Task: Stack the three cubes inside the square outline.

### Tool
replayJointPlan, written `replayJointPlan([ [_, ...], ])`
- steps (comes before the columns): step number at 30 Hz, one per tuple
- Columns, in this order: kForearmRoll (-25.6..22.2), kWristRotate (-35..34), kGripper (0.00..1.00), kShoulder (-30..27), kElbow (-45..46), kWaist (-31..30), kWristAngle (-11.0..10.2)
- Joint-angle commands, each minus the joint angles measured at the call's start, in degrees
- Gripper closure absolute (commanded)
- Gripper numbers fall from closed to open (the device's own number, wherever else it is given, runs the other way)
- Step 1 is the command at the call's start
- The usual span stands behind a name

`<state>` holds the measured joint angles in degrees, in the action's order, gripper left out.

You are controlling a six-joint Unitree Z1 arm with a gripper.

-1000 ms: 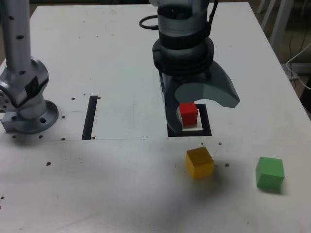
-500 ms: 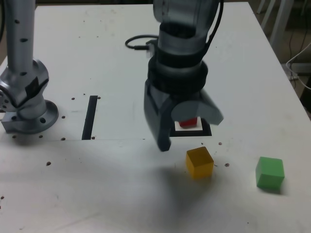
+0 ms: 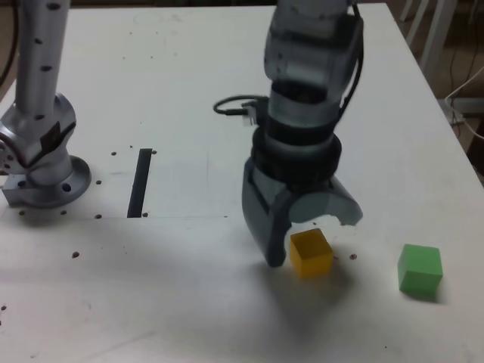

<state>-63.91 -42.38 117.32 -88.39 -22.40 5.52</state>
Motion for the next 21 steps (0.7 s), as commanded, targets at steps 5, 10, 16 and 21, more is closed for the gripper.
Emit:
replayJointPlan([
  [5, 1.22, 0.58, 0.03, 1.71, 0.19, 0.2, 0.1],
  [10, 1.91, 1.17, 0.11, 1.97, 0.32, 0.61, -0.06],
  [16, 3.24, 2.02, 0.27, 2.08, 0.28, 0.69, -0.38],
  [21, 3.42, 2.3, 0.39, 2.21, 0.26, 0.69, 0.05],
])
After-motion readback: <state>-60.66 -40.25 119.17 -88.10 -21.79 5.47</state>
